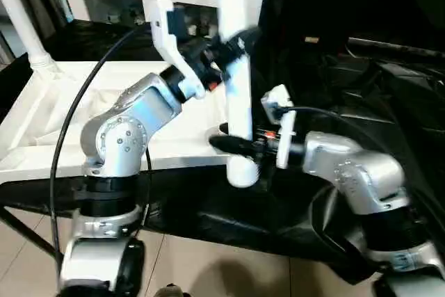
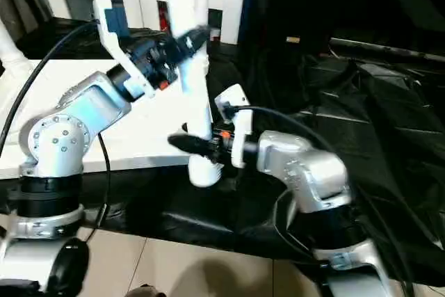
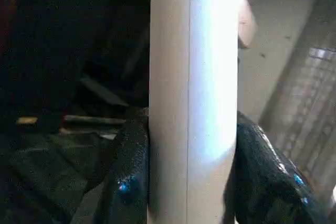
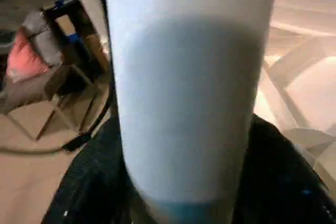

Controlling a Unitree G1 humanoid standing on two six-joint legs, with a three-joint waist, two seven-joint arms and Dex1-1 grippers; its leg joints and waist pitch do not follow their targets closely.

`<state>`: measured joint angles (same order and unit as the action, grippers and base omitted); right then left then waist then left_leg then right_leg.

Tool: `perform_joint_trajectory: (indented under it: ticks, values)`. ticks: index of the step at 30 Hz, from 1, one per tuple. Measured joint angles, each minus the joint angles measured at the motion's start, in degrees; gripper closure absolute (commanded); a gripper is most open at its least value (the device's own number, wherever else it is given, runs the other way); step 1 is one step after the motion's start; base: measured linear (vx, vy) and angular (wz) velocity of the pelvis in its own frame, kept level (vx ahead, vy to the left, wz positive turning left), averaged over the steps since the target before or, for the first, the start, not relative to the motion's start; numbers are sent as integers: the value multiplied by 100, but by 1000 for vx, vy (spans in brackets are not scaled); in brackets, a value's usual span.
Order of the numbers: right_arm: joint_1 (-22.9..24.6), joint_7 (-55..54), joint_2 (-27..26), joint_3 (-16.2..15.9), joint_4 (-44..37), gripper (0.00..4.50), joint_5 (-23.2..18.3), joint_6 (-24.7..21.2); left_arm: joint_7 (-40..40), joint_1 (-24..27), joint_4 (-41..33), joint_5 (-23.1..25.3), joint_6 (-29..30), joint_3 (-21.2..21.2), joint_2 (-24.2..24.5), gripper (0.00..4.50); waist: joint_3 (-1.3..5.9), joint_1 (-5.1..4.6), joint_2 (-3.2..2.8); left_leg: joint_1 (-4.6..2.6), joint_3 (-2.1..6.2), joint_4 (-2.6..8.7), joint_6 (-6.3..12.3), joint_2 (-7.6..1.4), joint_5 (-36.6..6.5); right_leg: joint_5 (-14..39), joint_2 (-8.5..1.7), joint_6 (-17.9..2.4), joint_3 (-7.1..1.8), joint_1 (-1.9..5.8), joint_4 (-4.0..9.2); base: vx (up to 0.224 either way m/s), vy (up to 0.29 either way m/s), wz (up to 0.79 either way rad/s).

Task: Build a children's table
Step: Rotate table base

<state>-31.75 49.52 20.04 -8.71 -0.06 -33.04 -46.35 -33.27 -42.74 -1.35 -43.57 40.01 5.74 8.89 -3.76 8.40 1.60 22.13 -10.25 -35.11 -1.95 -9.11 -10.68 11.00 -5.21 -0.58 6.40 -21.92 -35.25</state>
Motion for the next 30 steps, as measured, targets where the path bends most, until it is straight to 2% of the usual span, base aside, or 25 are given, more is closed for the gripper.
perform_joint_trajectory:
  ticks: [5, 20, 21, 24, 30]
  values:
    - [12, 663, 539, -18, -190, 140, -209, -211, -762, -21, 2, -250, 62, -73, 220, 278, 2, -17, -4, -7, 0, 1, 0, 0, 0, 0, 1, -1, 0, 0, -7, 0, 0, 0]
    - [13, 1069, 590, -89, -153, 140, -243, -226, -992, -56, 3, -512, 120, -70, 103, 278, 3, -14, -5, -10, 0, 0, 1, -1, 1, -7, 0, -11, 0, 0, -15, 0, 0, 0]
    - [13, 1102, 590, -105, -153, 168, -243, -226, -1001, -56, 3, -513, 121, -70, 105, 278, 3, -14, -5, -9, 0, 0, 1, -1, 1, -6, 0, -11, 0, 0, -15, 0, 0, 0]
    - [13, 1121, 589, -130, -149, 178, -245, -227, -1014, -56, 3, -519, 124, -70, 117, 278, 3, -14, -5, -9, 0, 0, 1, -1, 1, -6, 0, -11, 0, 0, -14, 0, 0, 0]
    - [12, 1222, 580, -142, -150, 231, -259, -229, -1024, -56, 3, -549, 150, -62, 137, 278, 3, -13, -5, -9, 0, 0, 2, -1, 1, -6, 1, -11, 0, -1, -15, 0, 0, 0]
